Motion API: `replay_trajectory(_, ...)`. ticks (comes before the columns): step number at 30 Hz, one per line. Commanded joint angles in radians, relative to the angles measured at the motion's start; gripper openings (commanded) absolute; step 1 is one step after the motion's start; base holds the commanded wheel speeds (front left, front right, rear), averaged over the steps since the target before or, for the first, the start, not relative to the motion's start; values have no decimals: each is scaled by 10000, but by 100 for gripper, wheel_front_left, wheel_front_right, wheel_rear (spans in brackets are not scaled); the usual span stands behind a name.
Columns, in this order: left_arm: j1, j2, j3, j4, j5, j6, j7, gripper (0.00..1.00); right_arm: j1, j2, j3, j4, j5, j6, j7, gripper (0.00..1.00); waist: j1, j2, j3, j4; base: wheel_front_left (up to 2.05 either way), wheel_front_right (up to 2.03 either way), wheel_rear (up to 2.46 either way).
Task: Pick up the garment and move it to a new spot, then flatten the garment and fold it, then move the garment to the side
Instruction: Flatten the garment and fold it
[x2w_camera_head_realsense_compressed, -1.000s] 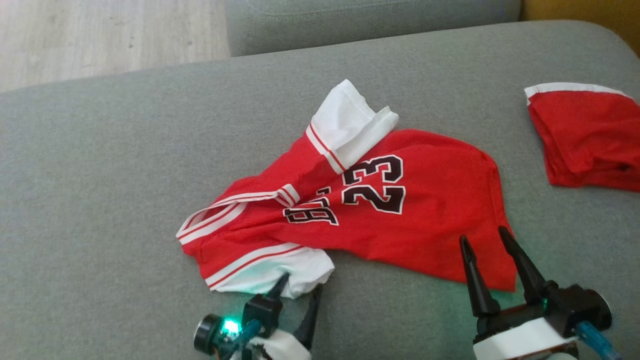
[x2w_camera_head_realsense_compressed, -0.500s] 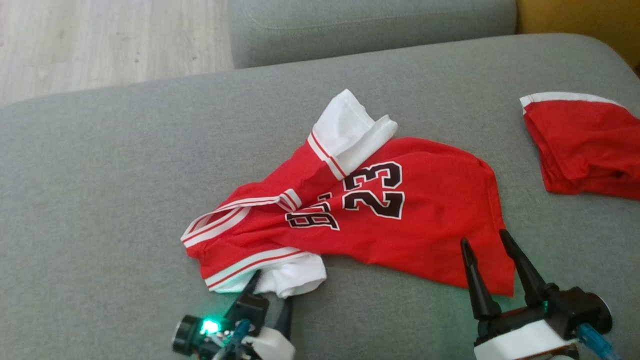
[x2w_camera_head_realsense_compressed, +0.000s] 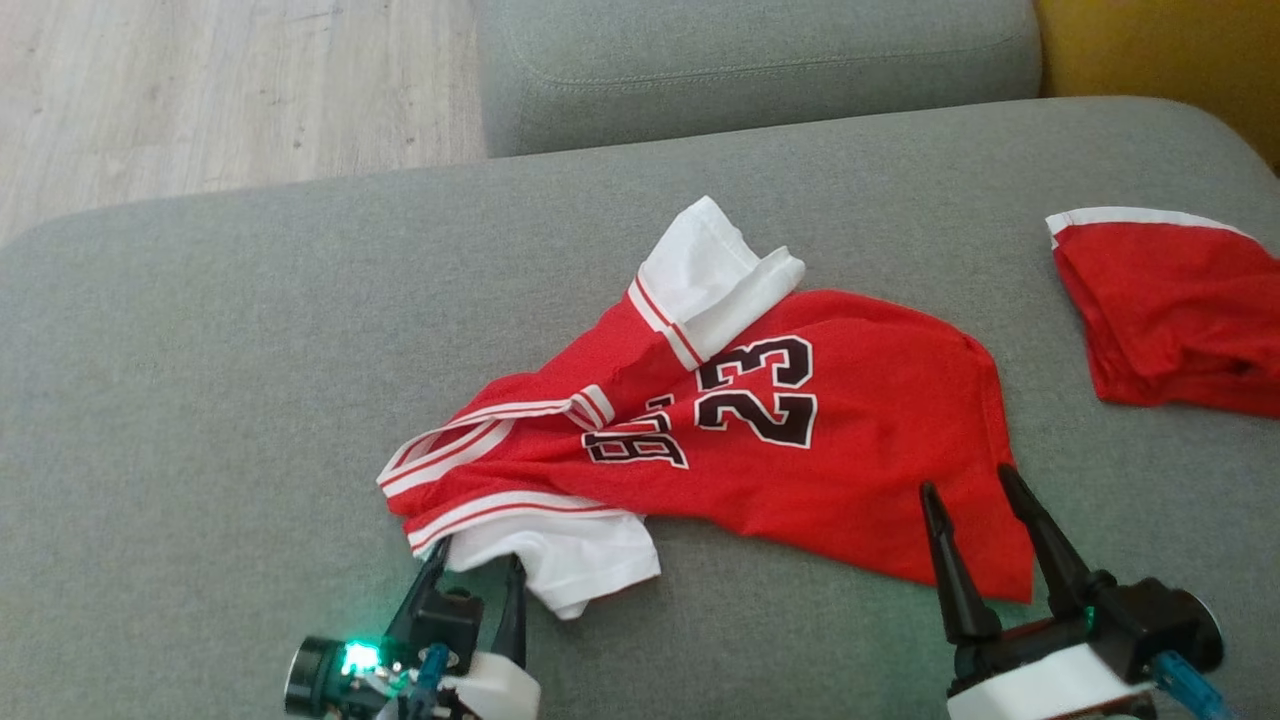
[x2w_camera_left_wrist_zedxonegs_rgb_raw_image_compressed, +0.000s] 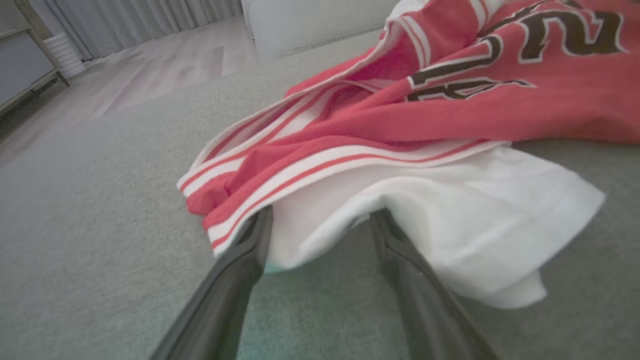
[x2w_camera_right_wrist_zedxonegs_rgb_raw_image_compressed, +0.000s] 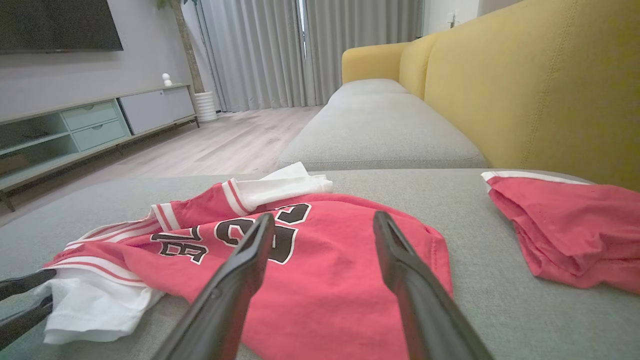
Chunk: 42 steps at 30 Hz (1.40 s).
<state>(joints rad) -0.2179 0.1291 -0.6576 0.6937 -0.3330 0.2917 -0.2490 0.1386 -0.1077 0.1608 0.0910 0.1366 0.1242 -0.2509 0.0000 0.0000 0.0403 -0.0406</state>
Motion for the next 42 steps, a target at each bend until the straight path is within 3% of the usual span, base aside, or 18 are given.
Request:
replay_trajectory(1, -157, 155, 418, -462, 69, 52, -125, 100, -47, -138, 253, -279, 56, 65, -109, 100, 0, 0, -20, -17, 0, 0, 0)
replay_trajectory(11, 54, -46, 641, -1400, 507, -282, -127, 100, -50, -139, 349, -257, 65, 65, -109, 100, 0, 0, -11, -119, 0, 0, 0)
replay_trajectory(21, -2425, -697, 339, -640, 1357, -680, -127, 100, -508, -569, 667, -269, 205, 65, -109, 100, 0, 0, 608, -744, 0, 0, 0)
replay_trajectory(28, -3220, -780, 201, -1067, 1574, -533, -127, 100, -550, -579, 581, -257, 232, 65, -109, 100, 0, 0, 794, -851, 0, 0, 0)
replay_trajectory(32, -2627, -785, 37, -1656, 1271, -632, -127, 100, -482, -406, 500, -227, 233, 65, -109, 100, 0, 0, 723, -698, 0, 0, 0)
replay_trajectory(35, -1804, -786, -129, -2097, 1123, -999, -127, 100, -398, -307, 457, -206, 217, 65, -109, 100, 0, 0, 591, -545, 0, 0, 0)
replay_trajectory(42, 484, -282, -584, -2149, 852, -1215, 90, 100, -240, -271, 292, -259, 200, 65, -109, 100, 0, 0, 420, -257, 0, 0, 0)
